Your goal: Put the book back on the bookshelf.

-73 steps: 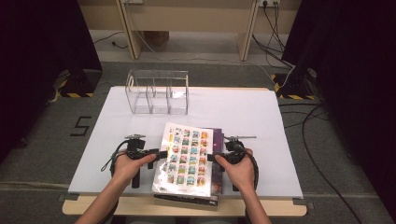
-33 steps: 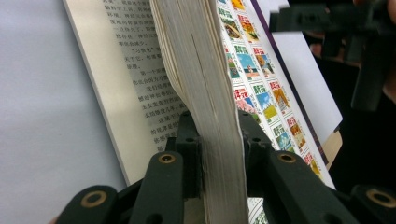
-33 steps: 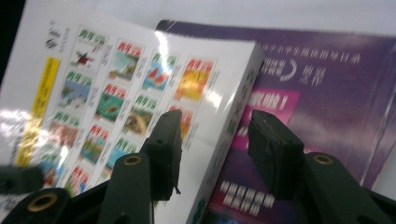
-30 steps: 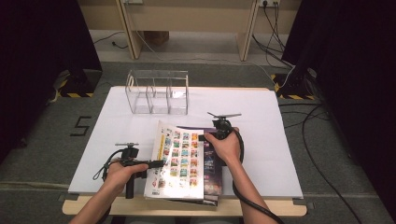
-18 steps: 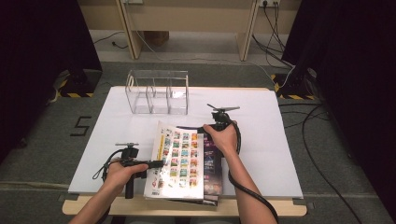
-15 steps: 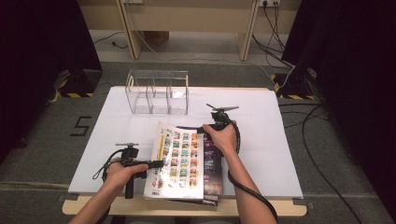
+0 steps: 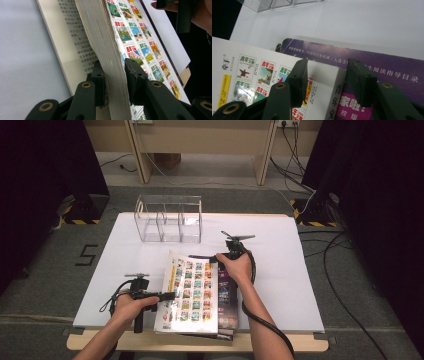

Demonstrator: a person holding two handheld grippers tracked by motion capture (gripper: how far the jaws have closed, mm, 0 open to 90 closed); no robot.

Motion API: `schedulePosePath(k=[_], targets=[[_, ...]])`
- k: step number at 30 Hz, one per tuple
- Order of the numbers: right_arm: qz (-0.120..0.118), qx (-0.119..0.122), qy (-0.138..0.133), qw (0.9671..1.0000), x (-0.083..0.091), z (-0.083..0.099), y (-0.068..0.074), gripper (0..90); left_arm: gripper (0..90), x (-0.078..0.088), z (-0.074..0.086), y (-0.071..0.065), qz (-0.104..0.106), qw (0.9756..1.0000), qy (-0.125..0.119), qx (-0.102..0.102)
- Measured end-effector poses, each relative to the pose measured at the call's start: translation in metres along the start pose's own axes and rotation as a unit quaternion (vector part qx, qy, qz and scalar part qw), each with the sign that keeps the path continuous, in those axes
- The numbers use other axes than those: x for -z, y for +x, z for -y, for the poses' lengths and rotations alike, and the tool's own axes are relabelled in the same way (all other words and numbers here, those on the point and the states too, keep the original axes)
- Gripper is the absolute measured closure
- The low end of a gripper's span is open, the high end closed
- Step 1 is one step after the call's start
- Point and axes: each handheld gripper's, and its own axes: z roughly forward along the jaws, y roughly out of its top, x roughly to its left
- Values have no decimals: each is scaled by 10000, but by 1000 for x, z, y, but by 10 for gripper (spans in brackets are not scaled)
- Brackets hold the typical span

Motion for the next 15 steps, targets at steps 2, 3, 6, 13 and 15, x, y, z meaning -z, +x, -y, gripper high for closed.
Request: schedulePosePath(k=[2, 3, 6, 13, 15], targets=[[-23, -33, 26, 10000, 0, 0, -1, 528, 705, 0, 0, 0, -8, 10000, -5, -3], [-86, -62, 7, 9999, 0, 0, -2, 528, 705, 0, 1, 0, 0, 10000, -23, -3], [-175, -114, -33, 9998, -2, 0, -3, 524, 704, 0, 1, 1, 7, 10000, -24, 11], [-144, -184, -61, 9997, -1, 2, -3, 565, 698, 0, 5, 1, -10, 9999, -155, 5], [-171, -313, -128, 9993, 0, 5, -3, 581, 681, -1, 11, 5, 62, 9994, -330, 74]])
